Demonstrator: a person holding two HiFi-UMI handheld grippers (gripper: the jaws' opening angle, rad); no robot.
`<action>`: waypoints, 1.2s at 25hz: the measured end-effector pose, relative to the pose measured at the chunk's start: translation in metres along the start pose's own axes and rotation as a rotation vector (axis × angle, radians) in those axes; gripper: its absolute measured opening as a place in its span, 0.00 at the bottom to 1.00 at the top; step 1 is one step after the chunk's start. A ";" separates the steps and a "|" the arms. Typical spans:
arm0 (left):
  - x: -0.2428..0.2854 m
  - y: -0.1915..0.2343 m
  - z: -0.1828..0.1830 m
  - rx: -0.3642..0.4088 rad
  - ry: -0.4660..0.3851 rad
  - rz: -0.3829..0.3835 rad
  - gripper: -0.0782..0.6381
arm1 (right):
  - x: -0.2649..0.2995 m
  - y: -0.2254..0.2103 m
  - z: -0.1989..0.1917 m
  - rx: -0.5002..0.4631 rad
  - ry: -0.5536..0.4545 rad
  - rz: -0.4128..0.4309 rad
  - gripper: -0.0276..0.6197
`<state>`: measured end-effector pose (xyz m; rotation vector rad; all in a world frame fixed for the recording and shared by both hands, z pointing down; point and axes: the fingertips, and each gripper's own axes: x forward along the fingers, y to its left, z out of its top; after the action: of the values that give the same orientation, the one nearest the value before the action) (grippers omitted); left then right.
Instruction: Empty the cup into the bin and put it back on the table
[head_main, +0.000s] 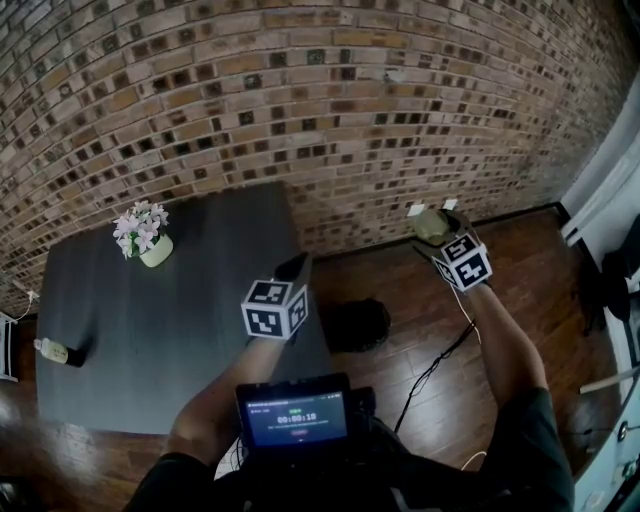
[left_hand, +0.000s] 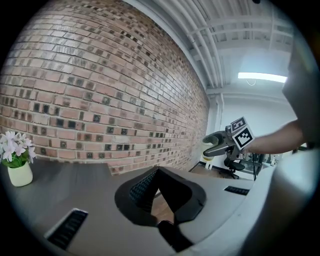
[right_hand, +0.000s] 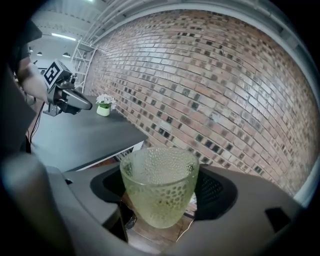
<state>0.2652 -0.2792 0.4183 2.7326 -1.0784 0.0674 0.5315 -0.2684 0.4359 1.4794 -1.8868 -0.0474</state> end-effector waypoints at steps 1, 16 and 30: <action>0.000 0.001 -0.001 0.000 0.000 0.002 0.11 | 0.001 -0.002 -0.001 -0.008 0.007 -0.004 0.65; 0.008 0.003 -0.002 0.007 -0.006 -0.011 0.11 | 0.005 -0.036 -0.019 -0.301 0.196 -0.120 0.65; 0.019 0.009 0.013 0.001 -0.051 0.006 0.11 | 0.009 -0.039 -0.023 -0.404 0.264 -0.119 0.65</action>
<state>0.2726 -0.3011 0.4088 2.7464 -1.1001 -0.0011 0.5758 -0.2797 0.4404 1.2482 -1.4735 -0.2610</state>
